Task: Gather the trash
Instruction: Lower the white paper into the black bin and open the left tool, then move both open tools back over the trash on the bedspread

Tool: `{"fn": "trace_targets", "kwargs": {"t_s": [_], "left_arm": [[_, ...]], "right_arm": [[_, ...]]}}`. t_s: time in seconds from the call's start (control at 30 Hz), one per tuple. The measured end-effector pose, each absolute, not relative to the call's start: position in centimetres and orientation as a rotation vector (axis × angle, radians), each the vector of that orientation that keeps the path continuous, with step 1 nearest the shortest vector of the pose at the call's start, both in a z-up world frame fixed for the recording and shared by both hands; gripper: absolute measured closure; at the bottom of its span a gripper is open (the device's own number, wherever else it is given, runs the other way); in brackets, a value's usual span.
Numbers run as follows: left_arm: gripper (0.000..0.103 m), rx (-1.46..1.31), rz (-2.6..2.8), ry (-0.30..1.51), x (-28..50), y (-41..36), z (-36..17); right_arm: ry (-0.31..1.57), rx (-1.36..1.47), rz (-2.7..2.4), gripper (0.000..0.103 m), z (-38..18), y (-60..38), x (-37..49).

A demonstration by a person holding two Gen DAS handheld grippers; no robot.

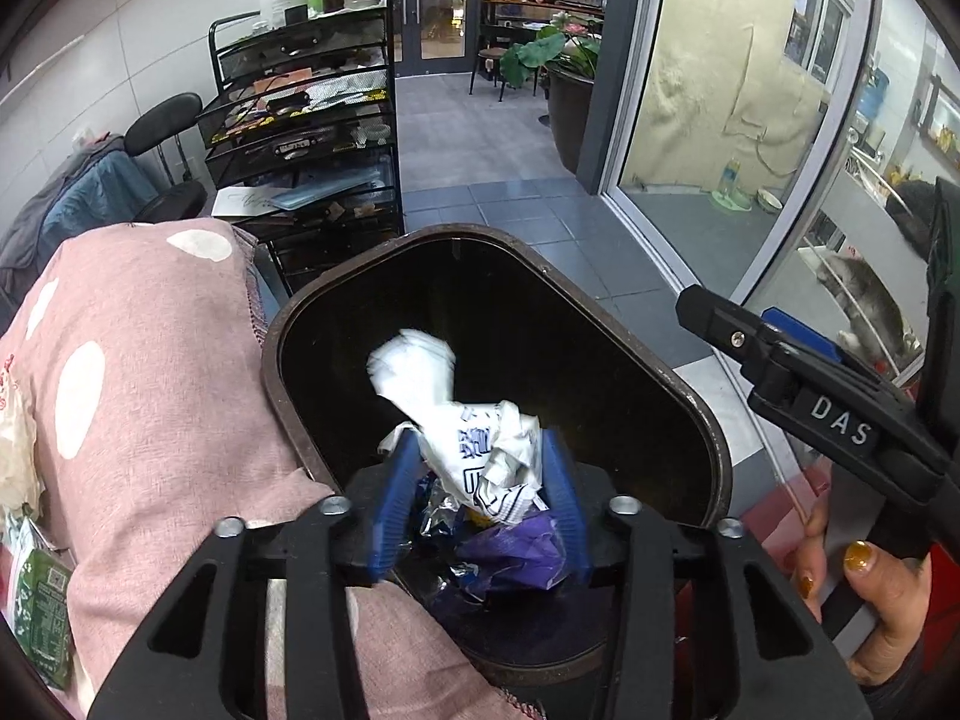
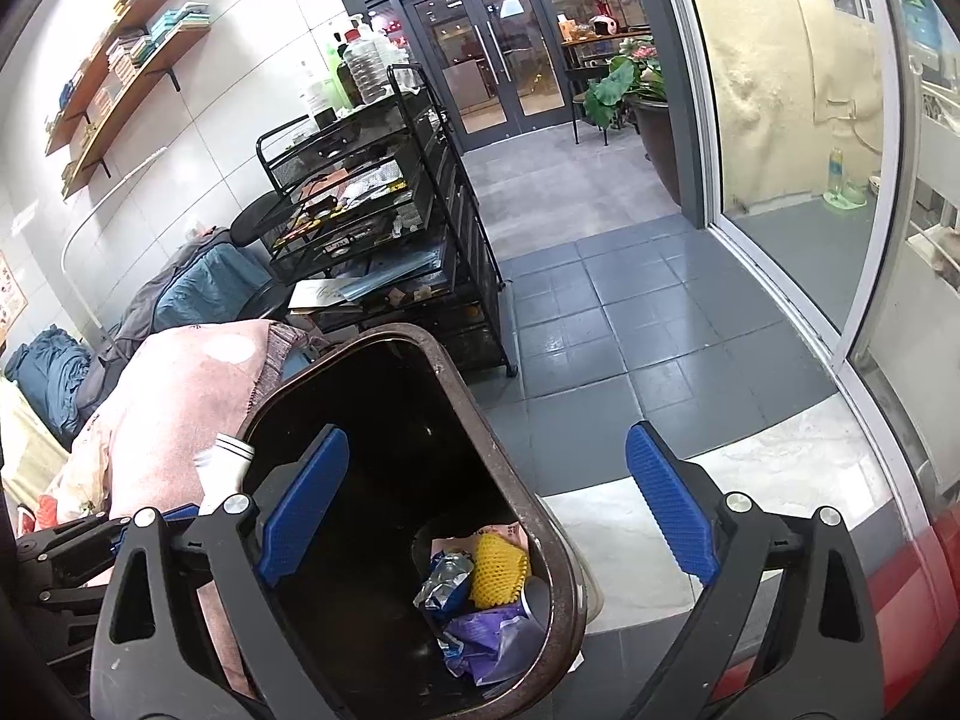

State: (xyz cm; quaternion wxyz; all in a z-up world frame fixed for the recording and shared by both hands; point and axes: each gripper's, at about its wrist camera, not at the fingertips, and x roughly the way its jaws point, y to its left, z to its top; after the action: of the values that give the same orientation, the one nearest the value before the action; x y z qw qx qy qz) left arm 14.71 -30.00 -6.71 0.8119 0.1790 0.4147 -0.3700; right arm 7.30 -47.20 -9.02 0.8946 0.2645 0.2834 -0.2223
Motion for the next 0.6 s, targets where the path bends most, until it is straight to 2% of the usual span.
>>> {"fn": "trace_targets", "kwargs": {"t_s": [0.03,0.1,0.27,0.33,0.6], "left_arm": [[0.039,0.394,-0.786,0.871,14.6,-30.0,-6.8],[0.03,0.411,-0.777,0.831,14.3,-30.1,-6.7],[0.02,0.458,-0.769,0.728,13.2,-30.3,-6.2],[0.013,0.476,-0.765,0.69,12.8,-30.4,-5.9],[0.011,0.421,-0.773,0.643,12.6,-29.2,-4.1]], "right_arm": [[0.589,0.547,-0.462,0.01,-9.0,-47.2,7.3],[0.592,0.542,-0.465,0.01,-9.0,-47.1,7.3],[0.596,0.533,-0.476,0.01,-9.0,-47.1,7.3],[0.595,0.53,-0.482,0.01,-9.0,-47.1,7.3],[0.576,0.484,-0.483,0.01,-8.6,-46.5,7.3]]}}
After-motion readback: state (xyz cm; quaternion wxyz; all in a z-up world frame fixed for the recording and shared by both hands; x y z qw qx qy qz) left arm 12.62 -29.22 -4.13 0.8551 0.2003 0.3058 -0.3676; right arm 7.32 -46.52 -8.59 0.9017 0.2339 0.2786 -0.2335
